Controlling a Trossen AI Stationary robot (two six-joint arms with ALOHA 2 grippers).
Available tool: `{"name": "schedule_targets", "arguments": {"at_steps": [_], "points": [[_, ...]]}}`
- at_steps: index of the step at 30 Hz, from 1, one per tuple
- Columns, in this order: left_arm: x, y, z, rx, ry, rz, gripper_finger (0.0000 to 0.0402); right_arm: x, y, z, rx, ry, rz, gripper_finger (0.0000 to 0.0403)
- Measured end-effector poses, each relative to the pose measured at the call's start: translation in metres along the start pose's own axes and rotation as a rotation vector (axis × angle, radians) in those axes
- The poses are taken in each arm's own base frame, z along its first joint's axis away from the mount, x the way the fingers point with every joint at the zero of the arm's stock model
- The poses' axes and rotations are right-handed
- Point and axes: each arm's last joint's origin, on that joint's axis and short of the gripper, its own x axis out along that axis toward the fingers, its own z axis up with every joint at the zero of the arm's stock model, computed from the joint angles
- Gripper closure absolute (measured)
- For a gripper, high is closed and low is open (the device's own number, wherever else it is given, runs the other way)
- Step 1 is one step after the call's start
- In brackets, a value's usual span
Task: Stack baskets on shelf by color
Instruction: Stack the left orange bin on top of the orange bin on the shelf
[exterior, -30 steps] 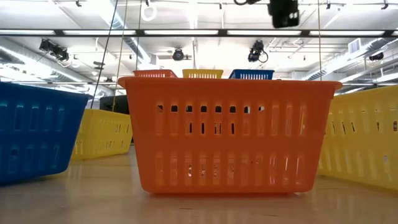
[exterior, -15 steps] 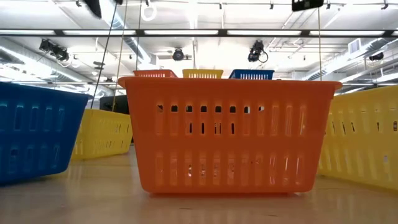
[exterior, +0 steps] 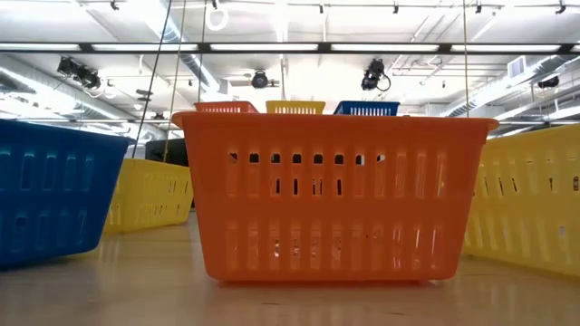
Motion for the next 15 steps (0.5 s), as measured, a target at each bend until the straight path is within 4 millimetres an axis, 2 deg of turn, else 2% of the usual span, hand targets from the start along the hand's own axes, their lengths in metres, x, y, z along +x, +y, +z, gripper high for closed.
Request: {"name": "schedule_targets", "arguments": {"at_steps": [6, 12, 15], "points": [[0.007, 0.002, -0.045, 0.099, 0.029, 0.034, 0.0205, -0.006, 0.007, -0.009, -0.014, -0.067, -0.040, 0.0291], [0.011, 0.010, -0.090, 0.246, 0.056, 0.054, 0.0204, -0.007, 0.011, -0.009, 0.005, -0.111, -0.039, 0.0291], [0.013, 0.016, -0.110, 0.373, 0.039, 0.059, 0.0202, -0.006, 0.018, -0.010, 0.043, -0.135, -0.009, 0.0291]]}}
